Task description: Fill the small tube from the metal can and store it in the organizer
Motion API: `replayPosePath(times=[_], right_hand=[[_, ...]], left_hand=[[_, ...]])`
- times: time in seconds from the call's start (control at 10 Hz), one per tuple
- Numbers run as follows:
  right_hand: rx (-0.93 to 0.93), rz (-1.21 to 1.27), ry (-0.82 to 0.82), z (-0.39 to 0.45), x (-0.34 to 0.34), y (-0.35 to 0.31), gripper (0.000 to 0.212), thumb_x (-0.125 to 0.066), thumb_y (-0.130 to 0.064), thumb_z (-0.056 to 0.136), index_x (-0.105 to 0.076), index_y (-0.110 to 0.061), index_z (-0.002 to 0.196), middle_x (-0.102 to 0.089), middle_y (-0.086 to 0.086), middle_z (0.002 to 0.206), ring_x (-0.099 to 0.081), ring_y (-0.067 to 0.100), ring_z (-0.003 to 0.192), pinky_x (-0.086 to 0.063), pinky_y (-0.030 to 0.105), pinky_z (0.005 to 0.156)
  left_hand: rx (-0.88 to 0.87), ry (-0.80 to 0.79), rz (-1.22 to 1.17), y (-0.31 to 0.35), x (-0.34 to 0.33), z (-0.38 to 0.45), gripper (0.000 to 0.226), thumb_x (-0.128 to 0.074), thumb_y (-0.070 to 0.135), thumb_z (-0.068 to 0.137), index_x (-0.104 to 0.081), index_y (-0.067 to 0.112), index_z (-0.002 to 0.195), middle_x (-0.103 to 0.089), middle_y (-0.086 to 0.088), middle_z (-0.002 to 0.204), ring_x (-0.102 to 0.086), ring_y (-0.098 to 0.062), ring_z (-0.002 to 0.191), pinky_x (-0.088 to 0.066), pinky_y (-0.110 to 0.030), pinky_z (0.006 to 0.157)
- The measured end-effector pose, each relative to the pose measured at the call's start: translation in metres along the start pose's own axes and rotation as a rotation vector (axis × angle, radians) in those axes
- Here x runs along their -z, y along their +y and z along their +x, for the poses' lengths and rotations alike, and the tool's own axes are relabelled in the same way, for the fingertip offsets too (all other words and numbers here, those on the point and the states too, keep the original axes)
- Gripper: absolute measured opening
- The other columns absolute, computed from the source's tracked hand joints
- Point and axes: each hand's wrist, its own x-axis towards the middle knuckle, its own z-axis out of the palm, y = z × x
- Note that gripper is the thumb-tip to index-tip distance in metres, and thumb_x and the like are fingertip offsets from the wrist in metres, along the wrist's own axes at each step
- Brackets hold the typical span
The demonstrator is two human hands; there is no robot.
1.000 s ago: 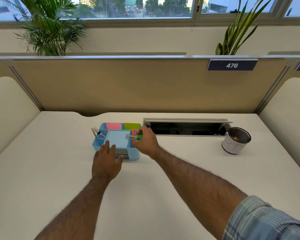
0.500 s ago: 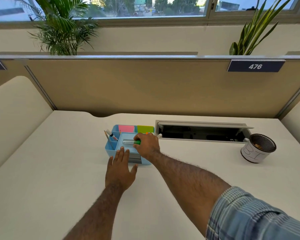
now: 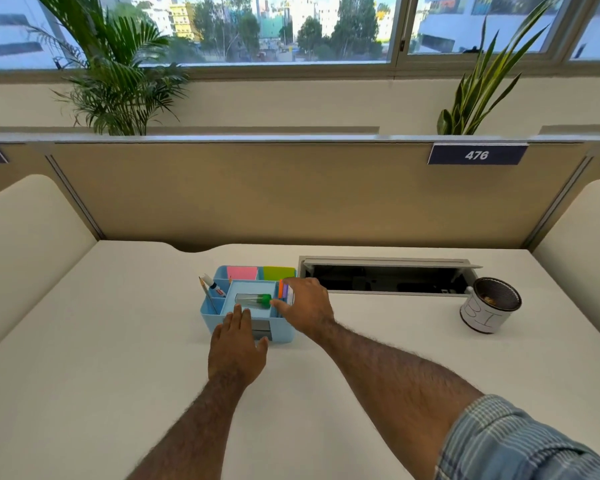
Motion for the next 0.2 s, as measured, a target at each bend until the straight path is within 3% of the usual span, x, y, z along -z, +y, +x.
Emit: replayPosePath(times=[0.1,0.2], right_hand=[[0.007,-0.047,0.041,-0.008,0.023,0.016,0.060,-0.056,-0.060,0.085,-0.056,-0.021,0.131,-0.062,0.001,0.131,-0.047,0.022,0.125,-0.036,0.039,0.103],[-0.004,-0.115,0.048,-0.013,0.051,0.028,0.057,-0.052,-0.062,0.085,-0.061,-0.020,0.122,-0.066,0.000,0.123,-0.052,0.024,0.120,-0.038,0.039,0.098]], left_hand=[[-0.010,0.090,-0.036,0.023,0.016,-0.005,0.075,-0.053,0.046,0.089,-0.026,0.014,0.151,-0.032,-0.005,0.159,-0.031,-0.022,0.145,-0.029,-0.035,0.116],[-0.066,0.074,-0.023,0.040,0.029,-0.003,0.071,-0.054,0.046,0.089,-0.032,0.014,0.148,-0.039,-0.005,0.155,-0.036,-0.022,0.142,-0.032,-0.036,0.114]])
